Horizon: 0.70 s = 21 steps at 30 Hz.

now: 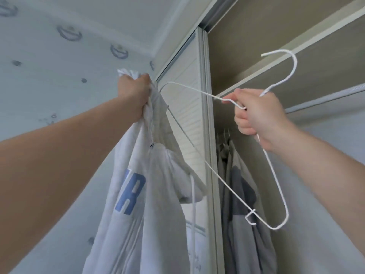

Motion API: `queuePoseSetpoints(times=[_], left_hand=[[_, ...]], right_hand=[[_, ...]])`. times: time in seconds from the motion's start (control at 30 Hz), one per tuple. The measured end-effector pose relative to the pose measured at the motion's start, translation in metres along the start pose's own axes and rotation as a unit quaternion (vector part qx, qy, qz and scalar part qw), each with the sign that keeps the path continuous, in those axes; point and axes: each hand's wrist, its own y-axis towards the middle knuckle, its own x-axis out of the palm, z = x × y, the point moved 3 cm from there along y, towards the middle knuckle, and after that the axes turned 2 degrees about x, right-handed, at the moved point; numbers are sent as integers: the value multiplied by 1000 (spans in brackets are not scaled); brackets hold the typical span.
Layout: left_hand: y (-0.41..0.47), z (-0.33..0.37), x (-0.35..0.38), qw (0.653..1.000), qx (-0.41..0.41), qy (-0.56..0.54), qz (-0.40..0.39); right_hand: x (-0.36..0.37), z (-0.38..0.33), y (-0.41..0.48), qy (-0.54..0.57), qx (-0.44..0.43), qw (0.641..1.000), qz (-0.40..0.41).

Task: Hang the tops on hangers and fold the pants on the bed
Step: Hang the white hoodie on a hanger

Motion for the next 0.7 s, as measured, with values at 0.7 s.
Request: queuePoseSetpoints(times=[0.7], left_hand=[[-101,275,-353,880,78,418,213]], right_hand=[[218,-104,-184,349,75,876,-324]])
